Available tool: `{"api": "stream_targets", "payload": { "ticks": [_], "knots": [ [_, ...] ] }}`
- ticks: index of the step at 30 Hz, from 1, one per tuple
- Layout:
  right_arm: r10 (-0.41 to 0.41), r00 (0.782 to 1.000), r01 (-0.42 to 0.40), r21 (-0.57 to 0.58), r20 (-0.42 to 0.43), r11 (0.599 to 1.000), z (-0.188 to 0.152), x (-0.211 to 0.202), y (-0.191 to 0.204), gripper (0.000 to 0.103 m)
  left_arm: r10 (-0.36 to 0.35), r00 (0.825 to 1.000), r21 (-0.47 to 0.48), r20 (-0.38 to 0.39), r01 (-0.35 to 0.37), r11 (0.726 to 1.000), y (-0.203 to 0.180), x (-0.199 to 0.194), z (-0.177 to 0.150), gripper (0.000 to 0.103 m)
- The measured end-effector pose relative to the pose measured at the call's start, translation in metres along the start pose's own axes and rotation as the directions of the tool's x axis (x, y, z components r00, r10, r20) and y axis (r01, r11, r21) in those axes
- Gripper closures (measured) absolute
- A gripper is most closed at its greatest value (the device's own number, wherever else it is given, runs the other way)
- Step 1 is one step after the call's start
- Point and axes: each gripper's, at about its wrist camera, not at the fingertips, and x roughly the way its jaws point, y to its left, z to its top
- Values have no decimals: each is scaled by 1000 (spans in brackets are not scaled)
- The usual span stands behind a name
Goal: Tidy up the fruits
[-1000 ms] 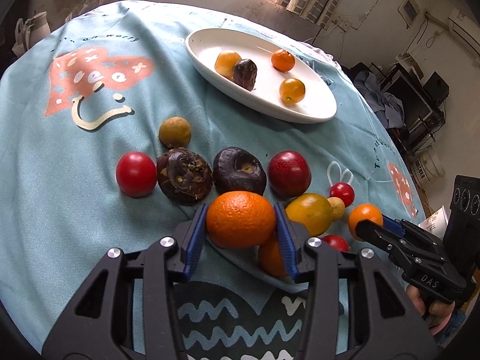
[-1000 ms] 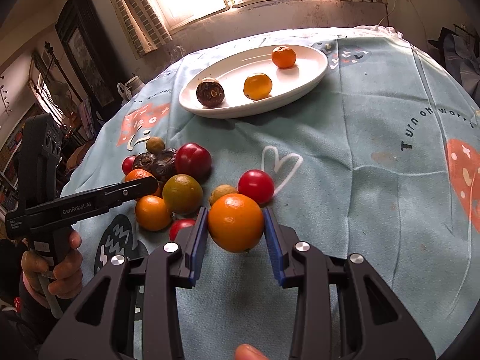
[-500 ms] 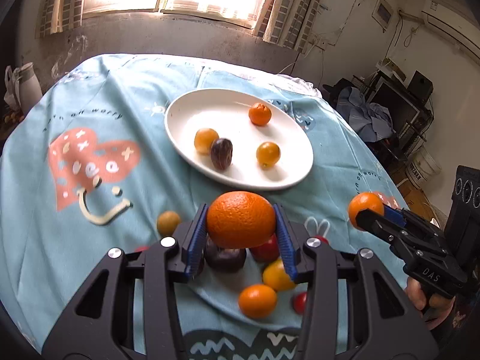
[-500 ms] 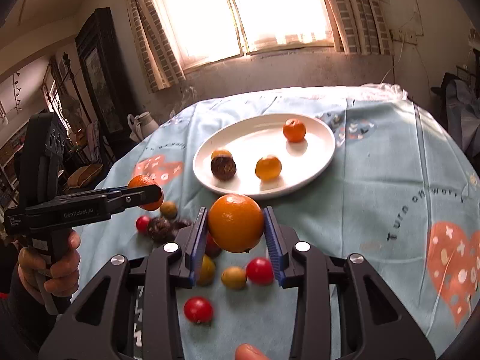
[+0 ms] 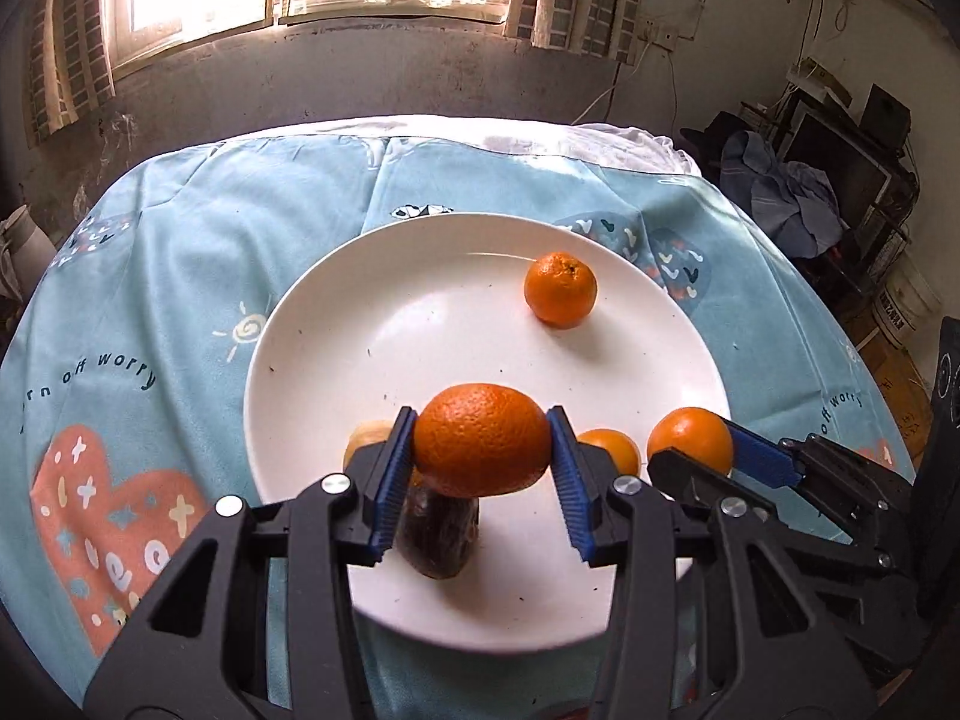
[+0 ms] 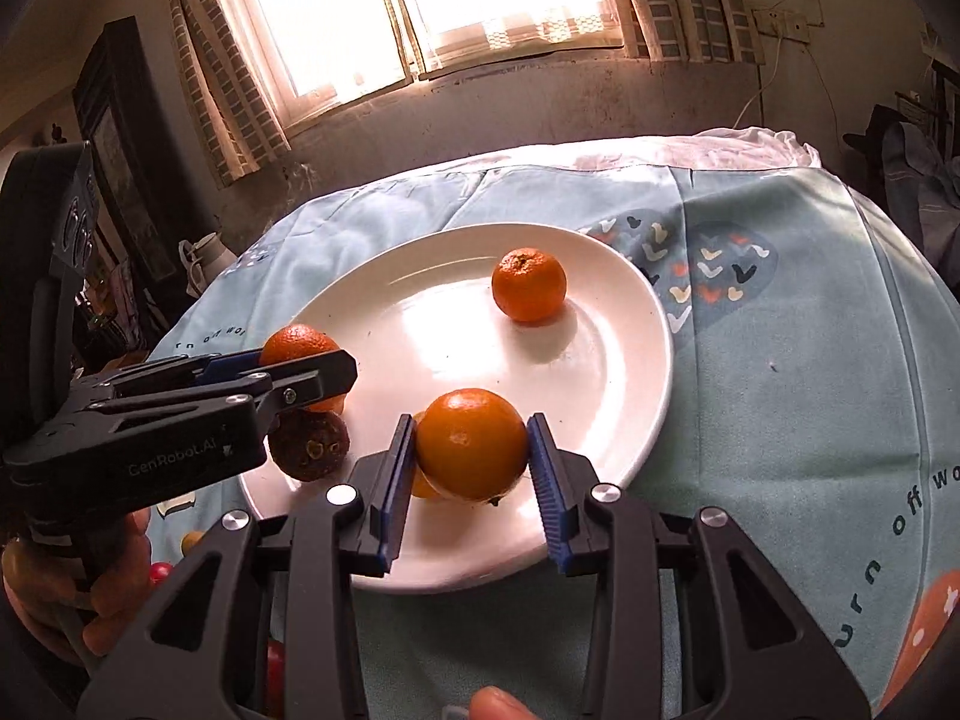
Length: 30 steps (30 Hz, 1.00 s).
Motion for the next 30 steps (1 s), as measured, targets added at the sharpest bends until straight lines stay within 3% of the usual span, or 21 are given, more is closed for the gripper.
{"api": "stream_targets", "payload": {
  "ticks": [1,2,3,5,7,11,16,19,22,26,30],
  "knots": [
    [-4,1000,4,-8,-1,1000,-1,1,1,65,4,1000,-1,-1,-4,1000,0,1,1,57],
    [-21,1000,21,-13,4,1000,-1,1,1,52,16,1000,2,7,-16,1000,-1,-1,0,51],
    [-26,1000,26,-16,9,1000,-1,-1,1,35,33,999,5,19,-33,999,-2,-4,0,36],
    [-19,1000,20,-14,20,1000,-1,-9,2,35,50,997,4,54,-51,999,-3,-17,-3,26],
    [-20,999,21,-23,44,1000,-2,-23,7,35,41,997,8,65,-42,999,-3,-33,-8,25],
    [-15,998,16,-24,68,1000,-15,-54,15,35,43,993,-33,106,-40,999,7,-74,-35,11],
    [-16,998,20,-55,58,998,-54,-88,31,35,125,979,-116,160,-107,988,27,-114,-101,6],
    [14,1000,-14,-57,-6,998,-80,-94,41,34,179,978,-168,103,-160,973,40,-115,-136,6],
    [-8,998,1,-111,-61,994,-100,-96,57,34,155,983,-210,102,-131,969,48,-125,-153,6],
    [-10,996,-8,-196,-89,981,-119,-99,74,34,214,970,-199,112,-189,962,47,-131,-165,6],
    [-19,991,-14,-247,-130,969,-130,-97,81,34,206,973,-192,107,-183,964,44,-131,-167,6]
  ]
}}
